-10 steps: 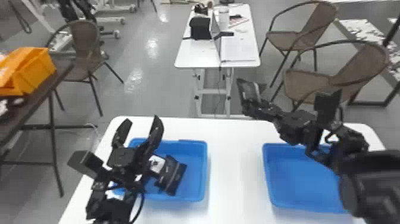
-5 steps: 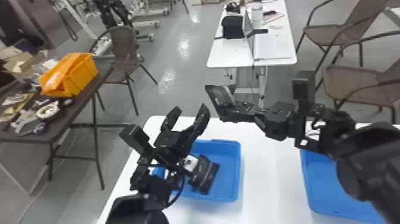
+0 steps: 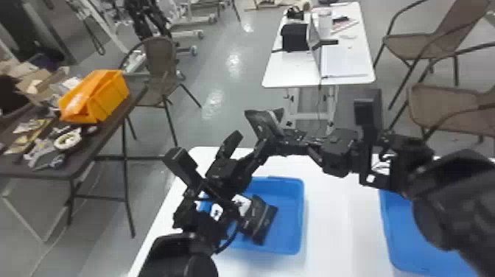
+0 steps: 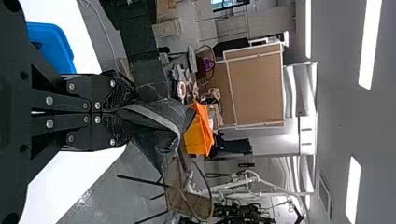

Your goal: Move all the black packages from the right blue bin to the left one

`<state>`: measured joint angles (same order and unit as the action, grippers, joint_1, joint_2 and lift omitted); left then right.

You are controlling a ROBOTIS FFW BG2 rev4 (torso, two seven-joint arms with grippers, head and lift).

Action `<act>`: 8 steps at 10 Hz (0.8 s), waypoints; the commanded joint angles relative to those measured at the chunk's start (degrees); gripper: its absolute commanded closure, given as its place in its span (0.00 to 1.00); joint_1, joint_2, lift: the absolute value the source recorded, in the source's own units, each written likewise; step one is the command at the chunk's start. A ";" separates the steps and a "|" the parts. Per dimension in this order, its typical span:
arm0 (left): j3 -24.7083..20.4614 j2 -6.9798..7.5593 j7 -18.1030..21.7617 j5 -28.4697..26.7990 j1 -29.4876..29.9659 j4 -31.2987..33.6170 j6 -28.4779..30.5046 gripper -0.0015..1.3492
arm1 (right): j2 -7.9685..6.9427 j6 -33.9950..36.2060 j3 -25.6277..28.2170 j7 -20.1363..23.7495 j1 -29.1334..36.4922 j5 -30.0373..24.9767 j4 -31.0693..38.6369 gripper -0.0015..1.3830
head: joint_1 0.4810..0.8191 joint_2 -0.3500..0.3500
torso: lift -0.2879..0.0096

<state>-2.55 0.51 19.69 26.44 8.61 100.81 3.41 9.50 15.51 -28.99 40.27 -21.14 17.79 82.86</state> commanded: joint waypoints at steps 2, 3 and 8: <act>0.44 -0.08 0.00 1.16 -0.61 -1.23 -0.16 0.13 | 0.35 -0.22 -3.00 -0.10 -1.79 1.81 -1.56 0.93 | 0.60 0.89 | 0.97; 0.88 0.10 0.00 2.21 -1.23 -2.02 -0.68 0.13 | 0.52 -0.39 -4.14 -0.10 -2.32 2.69 -2.27 0.93 | 0.60 0.89 | 0.97; 1.24 0.10 -0.88 -0.60 -1.14 -1.41 -2.00 0.91 | 0.52 -0.75 -4.14 -0.28 -2.23 3.30 -2.88 0.93 | 0.61 0.90 | 0.97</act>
<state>-1.29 0.65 18.80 26.01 7.47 99.39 1.83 10.02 14.81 -33.13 39.94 -23.40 21.09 79.99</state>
